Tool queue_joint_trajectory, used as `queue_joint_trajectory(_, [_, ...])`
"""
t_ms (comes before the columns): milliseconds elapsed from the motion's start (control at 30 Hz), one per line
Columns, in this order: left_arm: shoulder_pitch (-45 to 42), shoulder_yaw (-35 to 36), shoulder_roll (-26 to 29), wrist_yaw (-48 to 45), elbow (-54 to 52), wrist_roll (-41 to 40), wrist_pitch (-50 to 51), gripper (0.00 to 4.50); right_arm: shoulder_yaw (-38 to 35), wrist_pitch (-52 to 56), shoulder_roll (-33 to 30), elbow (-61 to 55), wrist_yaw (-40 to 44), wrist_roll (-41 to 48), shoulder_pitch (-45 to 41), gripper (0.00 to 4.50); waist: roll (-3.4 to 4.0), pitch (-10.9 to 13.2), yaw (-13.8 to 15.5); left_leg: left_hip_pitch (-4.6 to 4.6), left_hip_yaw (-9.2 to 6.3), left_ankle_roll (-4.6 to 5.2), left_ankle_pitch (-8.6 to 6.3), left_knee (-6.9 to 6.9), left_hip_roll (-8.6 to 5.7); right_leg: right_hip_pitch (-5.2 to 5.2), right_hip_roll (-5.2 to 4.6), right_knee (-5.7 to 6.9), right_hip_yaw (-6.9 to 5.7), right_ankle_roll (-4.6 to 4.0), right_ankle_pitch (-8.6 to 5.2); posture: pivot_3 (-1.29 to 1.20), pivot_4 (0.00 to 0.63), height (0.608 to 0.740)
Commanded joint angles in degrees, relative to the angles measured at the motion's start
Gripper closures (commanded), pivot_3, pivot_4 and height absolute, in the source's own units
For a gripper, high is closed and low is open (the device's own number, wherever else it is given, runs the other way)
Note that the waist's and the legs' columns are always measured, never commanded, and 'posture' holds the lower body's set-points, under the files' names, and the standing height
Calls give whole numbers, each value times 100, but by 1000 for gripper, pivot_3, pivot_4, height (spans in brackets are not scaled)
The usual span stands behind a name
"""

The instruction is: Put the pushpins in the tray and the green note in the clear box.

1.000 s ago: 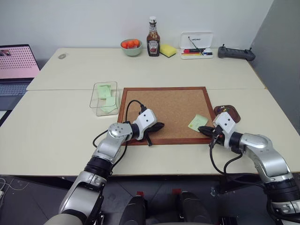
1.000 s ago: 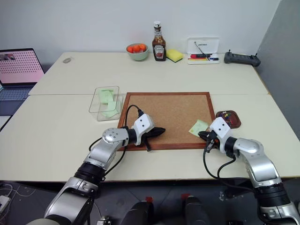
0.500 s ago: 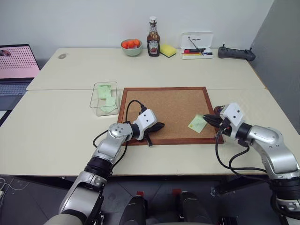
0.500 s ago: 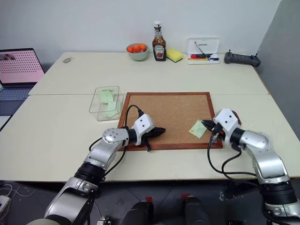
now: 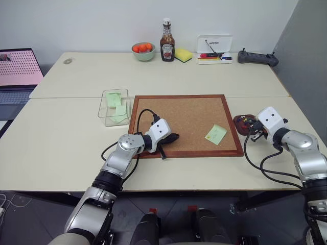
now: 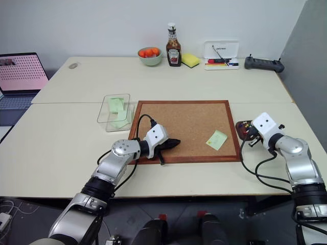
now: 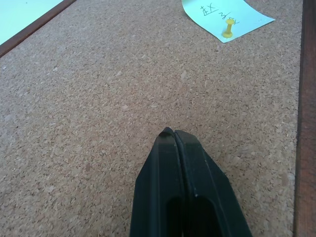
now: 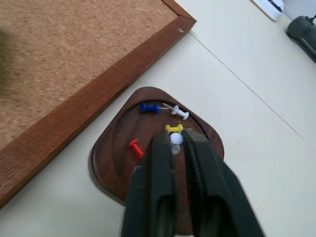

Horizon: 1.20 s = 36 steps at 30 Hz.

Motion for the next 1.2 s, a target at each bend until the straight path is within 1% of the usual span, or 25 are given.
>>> queue_joint_trajectory(33, [171, -141, 16, -1, 196, 182, 175, 4500, -68, -167, -21, 123, -80, -77, -193, 3002, 0, 0, 1, 0, 0, 0, 0, 0, 0, 0, 0, 0, 0, 0, 0, 0, 150, 740])
queue_joint_trajectory(167, [179, -143, 21, 4, 185, 186, 179, 4500, -136, -202, -22, 142, -55, -58, -209, 2116, 0, 0, 0, 0, 0, 0, 0, -1, 0, 0, 0, 1, 0, 0, 0, 0, 150, 740])
queue_joint_trajectory(267, [175, -137, 27, 7, 198, 187, 168, 4500, -372, -128, 16, -203, 145, 309, -132, 1585, 0, 0, -1, 0, 1, 0, 0, 0, 0, 0, 0, 1, 1, 0, 0, 0, 150, 740])
queue_joint_trajectory(300, [173, -135, 31, 5, 207, 187, 159, 4500, -423, -26, 22, -463, 362, 535, -18, 1497, 0, 0, 0, 0, 0, 0, 0, 0, 0, 0, 0, 1, 1, 0, 0, 0, 150, 740])
queue_joint_trajectory(400, [170, -137, 37, 6, 216, 196, 147, 4500, -455, 498, 50, -1379, 1047, 1297, 451, 1497, 1, 0, 1, -1, -2, 0, 0, -2, 0, 0, 1, 0, -1, 0, 0, 0, 150, 740])
queue_joint_trajectory(433, [168, -138, 38, 7, 216, 199, 148, 4500, -410, 666, 69, -1657, 1142, 1430, 596, 1497, 0, 0, 2, 0, -5, 0, 0, -2, 1, 1, 1, 0, -1, 0, 0, 0, 150, 740])
queue_joint_trajectory(533, [157, -132, 53, 6, 243, 202, 133, 4500, -262, 1044, 254, -2230, 1129, 1658, 791, 1497, -1, 0, -2, -1, -6, 1, -1, 0, 0, 3, 0, 0, -2, 0, 0, 0, 150, 740])
queue_joint_trajectory(633, [136, -129, 59, 10, 267, 204, 129, 4500, -5, 1309, 538, -2513, 1038, 1708, 780, 1497, -1, 0, -13, 2, -2, 1, -1, 2, 2, 3, 0, 2, 0, 0, 0, 0, 150, 740])
queue_joint_trajectory(733, [117, -132, 56, 15, 288, 207, 126, 4500, 161, 1460, 703, -2524, 988, 1674, 712, 1497, -1, 0, -9, 3, -5, 1, -1, 2, 4, 2, 2, 3, -4, 0, 0, 0, 150, 740])
queue_joint_trajectory(900, [120, -123, 85, 12, 277, 209, 132, 4500, 564, 1274, 997, -1984, 837, 1344, 396, 1497, -1, 0, -8, 1, -5, 1, -1, 1, 3, 2, 1, -1, -3, 0, 0, 0, 150, 740])
queue_joint_trajectory(1067, [144, -106, 113, 18, 224, 204, 157, 4500, 619, 1060, 1100, -1569, 852, 1199, 198, 1497, -1, 0, 1, 1, -6, 1, -1, 0, 2, 0, 1, 0, -4, 0, 0, 0, 150, 740])
queue_joint_trajectory(1133, [165, -103, 133, 16, 208, 205, 160, 4500, 666, 1000, 1101, -1464, 913, 1147, 171, 1844, -1, 0, 1, 0, -4, 1, -1, 0, 1, 0, 1, -1, -3, 0, 0, 0, 150, 740])
queue_joint_trajectory(1167, [172, -102, 139, 16, 203, 206, 163, 4500, 698, 970, 1103, -1422, 934, 1123, 165, 1894, -1, 0, 1, 1, -5, 1, -1, 0, 2, 0, 1, 0, -4, 0, 0, 0, 150, 740])
queue_joint_trajectory(1200, [177, -100, 141, 17, 198, 205, 168, 4500, 717, 945, 1114, -1386, 941, 1110, 162, 2135, -1, 0, -2, 1, -6, 1, -1, -2, 2, 0, 1, 0, -4, 0, 0, 0, 150, 740])
